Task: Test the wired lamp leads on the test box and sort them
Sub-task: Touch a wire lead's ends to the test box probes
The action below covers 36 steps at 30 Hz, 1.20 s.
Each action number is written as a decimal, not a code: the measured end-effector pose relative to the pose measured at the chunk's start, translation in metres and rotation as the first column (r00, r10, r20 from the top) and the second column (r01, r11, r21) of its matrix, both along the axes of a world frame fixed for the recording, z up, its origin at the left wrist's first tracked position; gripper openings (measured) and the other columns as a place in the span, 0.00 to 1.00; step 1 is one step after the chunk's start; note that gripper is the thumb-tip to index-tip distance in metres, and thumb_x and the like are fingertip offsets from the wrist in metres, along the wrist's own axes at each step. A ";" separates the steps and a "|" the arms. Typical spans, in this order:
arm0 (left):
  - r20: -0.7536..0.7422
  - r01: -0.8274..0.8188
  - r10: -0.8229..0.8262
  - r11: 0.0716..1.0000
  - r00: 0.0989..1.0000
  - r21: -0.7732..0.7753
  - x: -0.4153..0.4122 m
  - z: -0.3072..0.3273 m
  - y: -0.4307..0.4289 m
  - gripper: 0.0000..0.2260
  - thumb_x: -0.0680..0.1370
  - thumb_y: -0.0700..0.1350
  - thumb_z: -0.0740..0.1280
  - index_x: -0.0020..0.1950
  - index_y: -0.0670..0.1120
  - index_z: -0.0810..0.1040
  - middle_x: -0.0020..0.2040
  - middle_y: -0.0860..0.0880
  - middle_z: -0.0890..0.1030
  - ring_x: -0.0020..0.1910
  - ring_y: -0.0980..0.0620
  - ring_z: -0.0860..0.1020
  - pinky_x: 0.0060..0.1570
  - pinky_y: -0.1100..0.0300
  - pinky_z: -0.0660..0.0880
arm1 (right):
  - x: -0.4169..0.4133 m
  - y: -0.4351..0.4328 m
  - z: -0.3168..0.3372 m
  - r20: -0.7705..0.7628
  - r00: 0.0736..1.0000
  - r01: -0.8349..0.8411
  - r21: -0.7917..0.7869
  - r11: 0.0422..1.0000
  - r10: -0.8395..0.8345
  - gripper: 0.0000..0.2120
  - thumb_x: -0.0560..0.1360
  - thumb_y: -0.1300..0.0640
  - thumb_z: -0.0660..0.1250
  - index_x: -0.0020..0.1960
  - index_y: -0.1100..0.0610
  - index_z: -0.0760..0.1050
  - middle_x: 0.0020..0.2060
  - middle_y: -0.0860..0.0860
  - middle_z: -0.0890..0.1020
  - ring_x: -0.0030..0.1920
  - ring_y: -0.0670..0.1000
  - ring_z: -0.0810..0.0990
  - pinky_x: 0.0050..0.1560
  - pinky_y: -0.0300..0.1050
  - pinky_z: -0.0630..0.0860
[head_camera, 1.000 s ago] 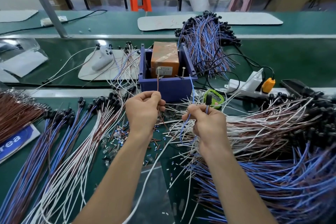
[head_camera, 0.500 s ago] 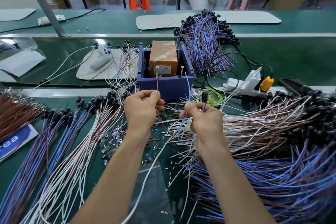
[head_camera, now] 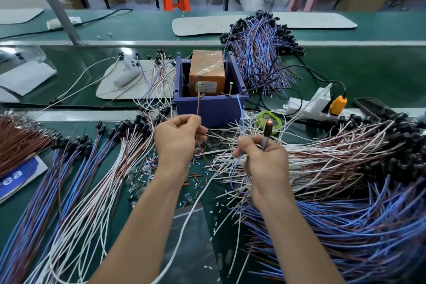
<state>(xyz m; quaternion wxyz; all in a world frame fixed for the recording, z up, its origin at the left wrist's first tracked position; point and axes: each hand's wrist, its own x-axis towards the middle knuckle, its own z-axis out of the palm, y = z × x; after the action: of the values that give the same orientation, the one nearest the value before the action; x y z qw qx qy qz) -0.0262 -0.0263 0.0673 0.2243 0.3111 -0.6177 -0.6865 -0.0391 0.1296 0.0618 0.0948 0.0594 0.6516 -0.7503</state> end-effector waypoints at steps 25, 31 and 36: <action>0.441 0.684 -0.557 0.699 0.704 -0.209 0.028 -0.003 0.133 0.18 0.79 0.47 0.70 0.32 0.42 0.85 0.29 0.46 0.84 0.27 0.50 0.83 0.30 0.61 0.78 | 0.020 0.232 0.041 -0.326 0.930 0.367 0.785 0.499 -0.171 0.10 0.82 0.58 0.62 0.49 0.56 0.82 0.35 0.53 0.85 0.36 0.56 0.84 0.41 0.53 0.83; 0.563 0.725 -0.496 0.615 0.661 -0.310 0.034 -0.008 0.136 0.21 0.80 0.52 0.68 0.31 0.43 0.85 0.28 0.49 0.84 0.28 0.50 0.84 0.38 0.55 0.83 | 0.013 0.241 0.030 -0.447 0.878 0.472 0.868 0.151 -0.173 0.08 0.78 0.51 0.70 0.47 0.57 0.77 0.38 0.56 0.82 0.37 0.57 0.72 0.44 0.50 0.72; 0.547 0.670 -0.428 0.635 0.720 -0.385 0.039 -0.007 0.116 0.18 0.79 0.55 0.69 0.30 0.53 0.85 0.27 0.50 0.83 0.28 0.52 0.82 0.42 0.54 0.81 | 0.021 0.237 0.024 -0.584 0.791 0.611 0.766 0.199 -0.181 0.13 0.75 0.48 0.75 0.44 0.53 0.72 0.29 0.44 0.74 0.32 0.57 0.76 0.40 0.46 0.69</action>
<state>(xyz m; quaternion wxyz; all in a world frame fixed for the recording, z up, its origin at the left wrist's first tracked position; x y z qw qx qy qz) 0.0127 0.0896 0.0599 -0.0538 0.1577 -0.8877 -0.4293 -0.0177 0.3666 0.0860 -0.2825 0.1307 0.9233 -0.2251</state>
